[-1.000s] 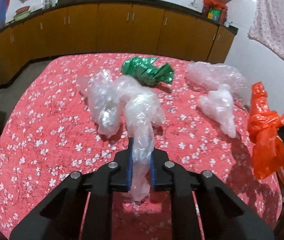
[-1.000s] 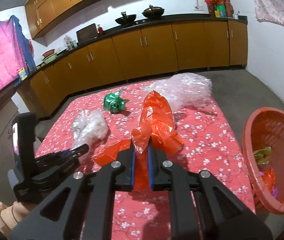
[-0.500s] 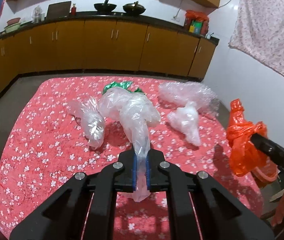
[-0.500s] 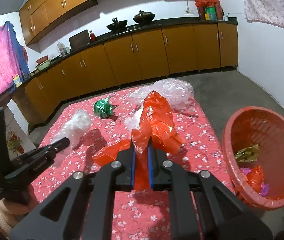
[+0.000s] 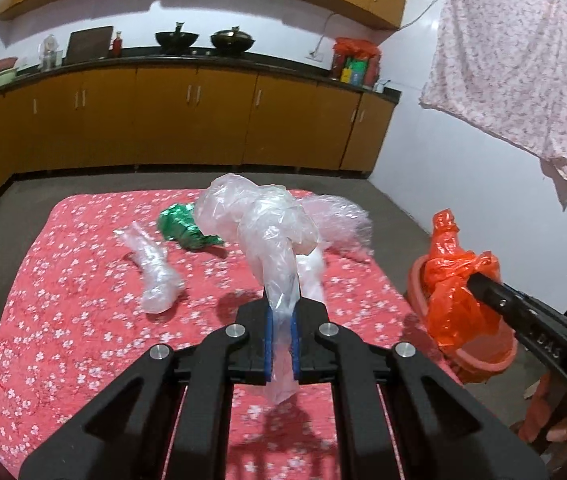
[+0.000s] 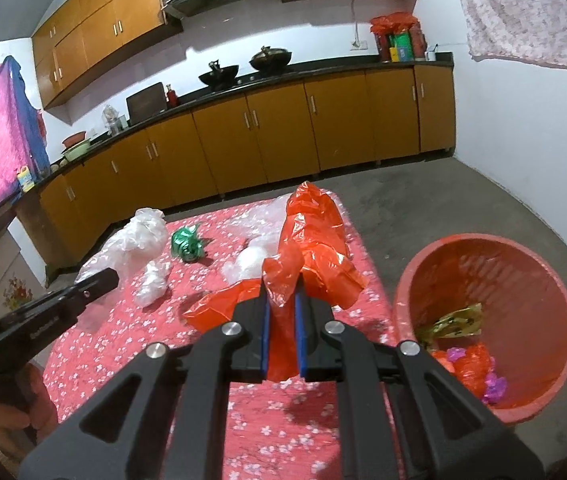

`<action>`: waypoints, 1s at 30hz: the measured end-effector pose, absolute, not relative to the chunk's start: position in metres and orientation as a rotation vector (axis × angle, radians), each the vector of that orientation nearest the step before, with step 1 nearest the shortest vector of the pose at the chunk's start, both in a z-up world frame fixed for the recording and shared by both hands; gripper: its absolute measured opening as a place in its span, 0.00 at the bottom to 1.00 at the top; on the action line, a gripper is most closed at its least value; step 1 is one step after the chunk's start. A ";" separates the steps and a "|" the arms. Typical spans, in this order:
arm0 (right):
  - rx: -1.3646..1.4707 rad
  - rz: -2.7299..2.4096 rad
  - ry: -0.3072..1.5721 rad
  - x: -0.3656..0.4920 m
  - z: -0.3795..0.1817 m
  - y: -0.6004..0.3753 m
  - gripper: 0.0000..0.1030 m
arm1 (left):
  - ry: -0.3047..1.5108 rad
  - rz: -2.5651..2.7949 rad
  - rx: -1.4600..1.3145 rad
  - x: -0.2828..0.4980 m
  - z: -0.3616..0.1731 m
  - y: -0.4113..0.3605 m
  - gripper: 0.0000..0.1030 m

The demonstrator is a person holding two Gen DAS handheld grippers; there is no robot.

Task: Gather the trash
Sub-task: 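Carry both bags over the orange basket and open both tools to drop them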

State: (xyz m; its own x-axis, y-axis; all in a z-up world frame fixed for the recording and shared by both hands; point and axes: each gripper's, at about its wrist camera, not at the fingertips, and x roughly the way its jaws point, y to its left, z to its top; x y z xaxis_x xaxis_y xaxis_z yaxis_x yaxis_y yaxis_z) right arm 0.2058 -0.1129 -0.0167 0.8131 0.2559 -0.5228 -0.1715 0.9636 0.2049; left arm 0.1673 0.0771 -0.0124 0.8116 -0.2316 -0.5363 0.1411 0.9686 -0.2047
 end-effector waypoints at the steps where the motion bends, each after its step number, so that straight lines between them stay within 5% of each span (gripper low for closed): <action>1: 0.152 0.223 0.574 0.204 -0.016 -0.116 0.11 | 0.590 -0.211 -0.161 0.167 -0.011 0.073 0.06; 30: 0.199 -0.036 0.541 0.193 -0.023 -0.237 0.11 | 0.603 -0.532 -0.090 0.178 -0.005 -0.068 0.06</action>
State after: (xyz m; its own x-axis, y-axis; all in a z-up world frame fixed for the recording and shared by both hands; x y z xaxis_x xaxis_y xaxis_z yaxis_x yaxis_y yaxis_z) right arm 0.1927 -0.2371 -0.0226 0.8570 0.0184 -0.5150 0.0864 0.9801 0.1788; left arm 0.1780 -0.0676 -0.0051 0.6940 -0.5013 -0.5168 0.4501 0.8623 -0.2321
